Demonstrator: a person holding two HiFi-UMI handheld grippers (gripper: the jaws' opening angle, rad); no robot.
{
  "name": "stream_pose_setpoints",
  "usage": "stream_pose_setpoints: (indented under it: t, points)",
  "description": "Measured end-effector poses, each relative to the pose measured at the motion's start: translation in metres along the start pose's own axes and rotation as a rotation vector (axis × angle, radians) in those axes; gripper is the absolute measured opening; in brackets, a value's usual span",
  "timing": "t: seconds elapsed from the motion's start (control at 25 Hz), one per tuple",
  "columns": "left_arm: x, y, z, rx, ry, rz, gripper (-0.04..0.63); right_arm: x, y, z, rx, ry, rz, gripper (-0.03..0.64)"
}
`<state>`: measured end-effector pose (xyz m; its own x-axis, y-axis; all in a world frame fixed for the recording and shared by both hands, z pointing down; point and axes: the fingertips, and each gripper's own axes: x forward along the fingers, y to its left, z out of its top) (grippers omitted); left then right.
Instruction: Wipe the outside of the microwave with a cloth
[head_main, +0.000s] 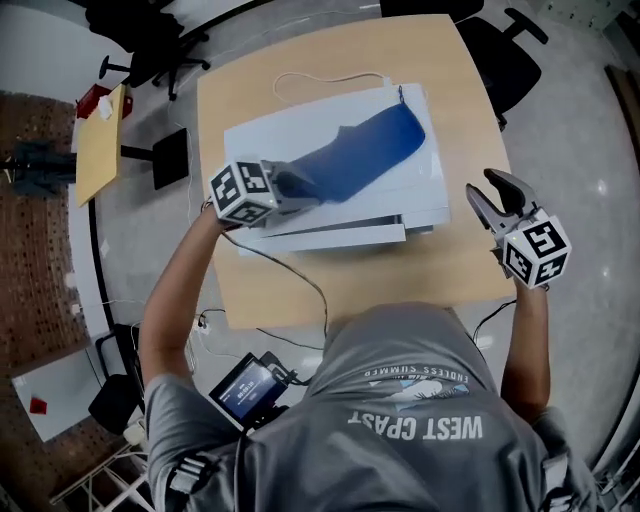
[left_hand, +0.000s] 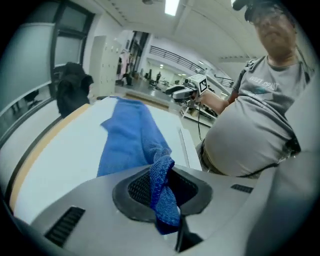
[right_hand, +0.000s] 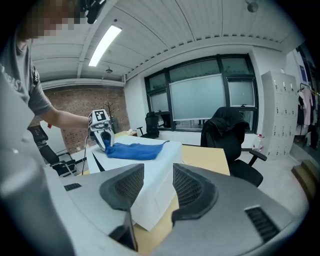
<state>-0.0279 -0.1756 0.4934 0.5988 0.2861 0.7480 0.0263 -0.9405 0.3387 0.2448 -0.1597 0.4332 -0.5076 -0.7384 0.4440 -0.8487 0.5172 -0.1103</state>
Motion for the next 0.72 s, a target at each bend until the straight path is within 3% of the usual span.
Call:
stream_pose_setpoints:
  t: [0.12, 0.2, 0.32, 0.56, 0.72]
  points:
    - [-0.044, -0.006, -0.062, -0.123, -0.025, 0.097, 0.074, 0.019, 0.009, 0.008, -0.019, -0.015, 0.053, 0.189]
    - [-0.052, -0.009, -0.076, -0.134, -0.046, 0.151, 0.074, 0.029, 0.017, 0.014, -0.036, -0.022, 0.091, 0.189]
    - [-0.033, -0.012, -0.056, -0.045, -0.055, 0.161, 0.074, 0.039, 0.033, 0.022, -0.062, -0.026, 0.133, 0.189]
    - [0.043, -0.019, 0.039, 0.212, -0.057, 0.078, 0.075, 0.044, 0.058, 0.031, -0.104, -0.022, 0.165, 0.189]
    - [0.041, -0.023, 0.053, 0.29, -0.075, 0.11, 0.075, 0.039, 0.071, 0.043, -0.139, -0.036, 0.191, 0.189]
